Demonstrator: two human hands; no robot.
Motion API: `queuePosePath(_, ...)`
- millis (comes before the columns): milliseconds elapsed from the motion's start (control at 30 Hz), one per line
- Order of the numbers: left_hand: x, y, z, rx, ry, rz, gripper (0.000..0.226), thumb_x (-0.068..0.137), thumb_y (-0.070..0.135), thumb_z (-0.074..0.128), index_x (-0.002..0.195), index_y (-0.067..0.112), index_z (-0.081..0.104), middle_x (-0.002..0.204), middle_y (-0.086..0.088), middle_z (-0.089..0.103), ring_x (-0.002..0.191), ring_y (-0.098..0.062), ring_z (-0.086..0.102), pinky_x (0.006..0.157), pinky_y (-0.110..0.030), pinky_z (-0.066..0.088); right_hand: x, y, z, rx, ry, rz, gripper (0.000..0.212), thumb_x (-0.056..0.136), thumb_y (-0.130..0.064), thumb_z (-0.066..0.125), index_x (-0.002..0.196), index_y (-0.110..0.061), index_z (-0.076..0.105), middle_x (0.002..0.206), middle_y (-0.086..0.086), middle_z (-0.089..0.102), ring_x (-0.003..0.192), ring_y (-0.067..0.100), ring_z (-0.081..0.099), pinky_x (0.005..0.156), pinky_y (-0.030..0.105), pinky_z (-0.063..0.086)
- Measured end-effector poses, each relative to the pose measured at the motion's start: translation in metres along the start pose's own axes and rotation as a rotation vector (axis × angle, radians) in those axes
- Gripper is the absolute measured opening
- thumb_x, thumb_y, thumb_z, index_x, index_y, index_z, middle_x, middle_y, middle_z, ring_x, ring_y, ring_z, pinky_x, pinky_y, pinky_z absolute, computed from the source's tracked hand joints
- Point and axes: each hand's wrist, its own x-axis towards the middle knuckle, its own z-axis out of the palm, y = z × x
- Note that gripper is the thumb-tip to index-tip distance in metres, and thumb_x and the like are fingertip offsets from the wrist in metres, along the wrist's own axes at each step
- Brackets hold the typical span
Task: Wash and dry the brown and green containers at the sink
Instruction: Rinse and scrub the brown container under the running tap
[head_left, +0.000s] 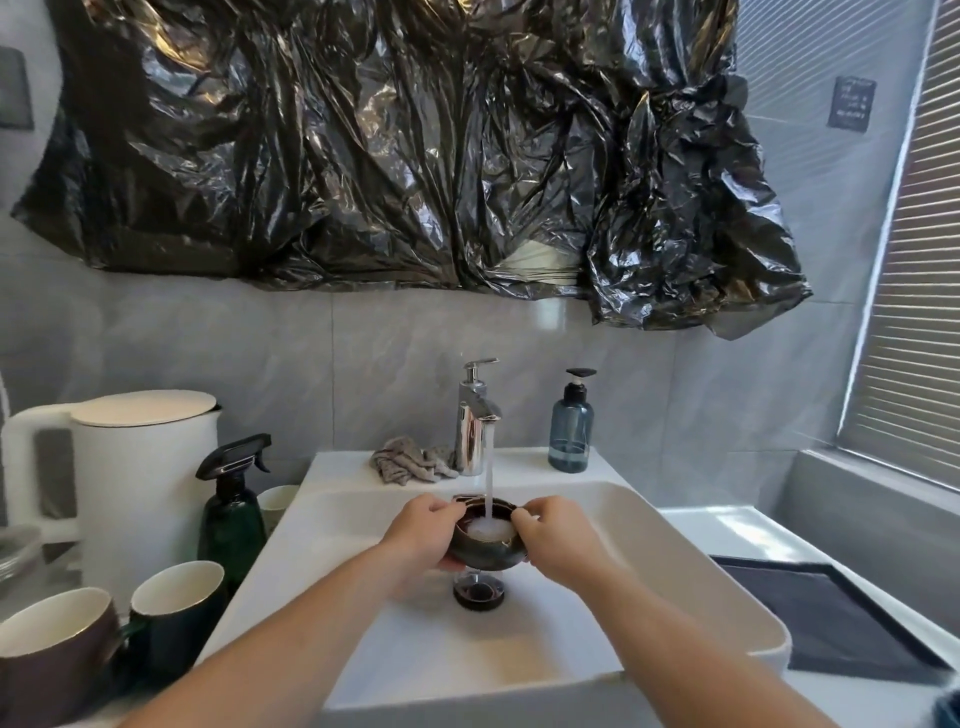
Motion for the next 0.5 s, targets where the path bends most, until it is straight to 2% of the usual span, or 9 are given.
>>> queuePosePath(133, -0.015, 0.013, -0.004, 0.068, 0.003, 0.038, 0.014, 0.101, 0.014, 0.064, 0.109, 0.005, 0.069, 0.099, -0.009, 0.070, 0.079, -0.023, 0.072, 0.053, -0.026, 0.059, -0.004, -0.006, -0.001, -0.029, 0.048, -0.015, 0.032, 0.092, -0.030, 0.052, 0.084, -0.011, 0.076, 0.077, 0.008, 0.075, 0.079, 0.027, 0.070, 0.073, 0.039, 0.059)
queuePosePath(233, -0.024, 0.008, -0.009, 0.237, 0.098, 0.081, 0.015, 0.100, 0.028, 0.063, 0.097, 0.015, 0.071, 0.095, -0.006, 0.071, 0.064, -0.021, 0.070, 0.052, -0.025, 0.054, -0.007, -0.010, 0.000, -0.072, 0.054, -0.045, 0.033, 0.094, -0.031, 0.051, 0.088, -0.010, 0.076, 0.082, 0.007, 0.075, 0.081, 0.026, 0.069, 0.076, 0.038, 0.059)
queuePosePath(333, -0.027, -0.003, -0.014, 0.547, 0.134, 0.169, 0.028, 0.100, 0.046, 0.055, 0.083, 0.026, 0.065, 0.078, 0.001, 0.075, 0.054, -0.015, 0.065, 0.064, -0.028, 0.054, -0.006, -0.007, 0.002, -0.155, 0.026, -0.072, 0.034, 0.094, -0.031, 0.051, 0.083, -0.009, 0.074, 0.082, 0.009, 0.073, 0.081, 0.028, 0.067, 0.069, 0.034, 0.052)
queuePosePath(433, -0.028, -0.004, -0.015, 0.594, 0.112, 0.212, 0.033, 0.100, 0.047, 0.049, 0.079, 0.026, 0.064, 0.069, 0.002, 0.075, 0.051, -0.014, 0.063, 0.073, -0.034, 0.058, -0.003, -0.006, 0.002, -0.196, 0.021, -0.097, 0.034, 0.094, -0.030, 0.050, 0.078, -0.008, 0.070, 0.080, 0.011, 0.071, 0.079, 0.031, 0.065, 0.063, 0.035, 0.047)
queuePosePath(500, -0.026, -0.002, -0.013, 0.599, 0.113, 0.232, 0.029, 0.100, 0.046, 0.048, 0.086, 0.027, 0.066, 0.068, 0.003, 0.075, 0.050, -0.014, 0.063, 0.069, -0.034, 0.058, -0.001, -0.006, 0.003, -0.200, 0.033, -0.100, 0.033, 0.095, -0.029, 0.049, 0.076, -0.010, 0.067, 0.077, 0.009, 0.068, 0.074, 0.028, 0.061, 0.056, 0.032, 0.042)
